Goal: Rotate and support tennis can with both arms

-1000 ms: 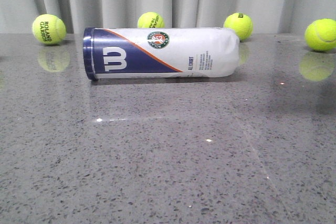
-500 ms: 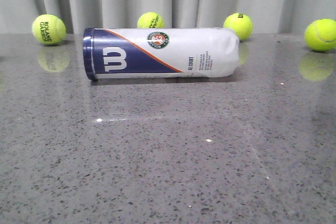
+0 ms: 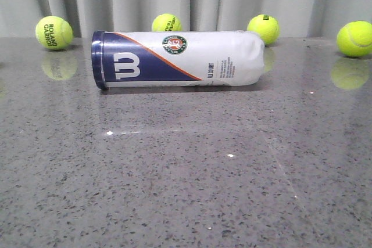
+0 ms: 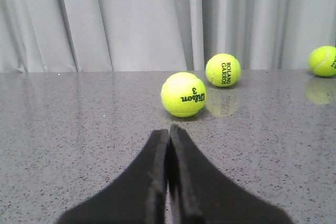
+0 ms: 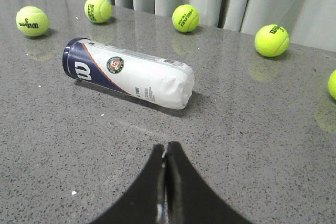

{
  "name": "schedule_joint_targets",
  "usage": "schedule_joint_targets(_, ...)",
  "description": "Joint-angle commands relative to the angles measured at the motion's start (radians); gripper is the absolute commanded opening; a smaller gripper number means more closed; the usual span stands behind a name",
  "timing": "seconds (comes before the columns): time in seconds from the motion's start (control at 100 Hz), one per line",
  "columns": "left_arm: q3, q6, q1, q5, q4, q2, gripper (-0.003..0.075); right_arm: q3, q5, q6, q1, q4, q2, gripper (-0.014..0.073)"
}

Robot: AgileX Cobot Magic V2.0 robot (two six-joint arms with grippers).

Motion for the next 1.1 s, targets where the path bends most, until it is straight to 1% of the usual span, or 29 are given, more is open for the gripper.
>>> schedule_joint_targets(0.0,0.042,-0.01,0.003,-0.085,-0.025,-0.033,-0.002,-0.001,-0.09,0.002,-0.004,-0.013,-0.032,-0.0069)
schedule_joint_targets(0.09,0.034,-0.01,0.003,-0.085,-0.068,-0.033,-0.002,0.014,-0.09,0.002,-0.004,-0.013,-0.051,-0.0069)
schedule_joint_targets(0.16,0.022,-0.01,0.003,-0.078,-0.074,-0.033,-0.002,0.014,-0.087,0.002,-0.004,-0.013,-0.05,-0.0069)
schedule_joint_targets(0.4,-0.131,-0.01,0.003,0.049,-0.068,0.012,-0.002,0.014,-0.087,0.002,-0.004,-0.013,-0.05,-0.0069)
schedule_joint_targets(0.75,-0.389,-0.004,0.003,0.316,-0.059,0.201,-0.0019,0.014,-0.087,0.002,-0.004,-0.013,-0.05,-0.0069)
schedule_joint_targets(0.9,-0.459,-0.004,0.003,0.341,-0.098,0.299,-0.0015,0.014,-0.087,0.002,-0.004,-0.013,-0.05,-0.0069)
schedule_joint_targets(0.95,-0.478,-0.004,0.003,0.347,-0.098,0.326,0.001,0.014,-0.087,0.002,-0.004,-0.013,-0.05,-0.0069)
schedule_joint_targets(1.0,-0.493,-0.004,0.003,0.347,-0.098,0.352,0.0064,0.014,-0.087,0.002,-0.004,-0.013,-0.05,-0.0069)
schedule_joint_targets(1.07,-0.507,-0.004,0.003,0.345,-0.098,0.384,0.0183,0.014,-0.087,0.002,-0.004,-0.013,-0.05,-0.0069)
schedule_joint_targets(1.09,-0.512,-0.004,0.003,0.343,-0.1,0.392,0.0228,0.014,-0.087,0.002,-0.004,-0.013,-0.05,-0.0069)
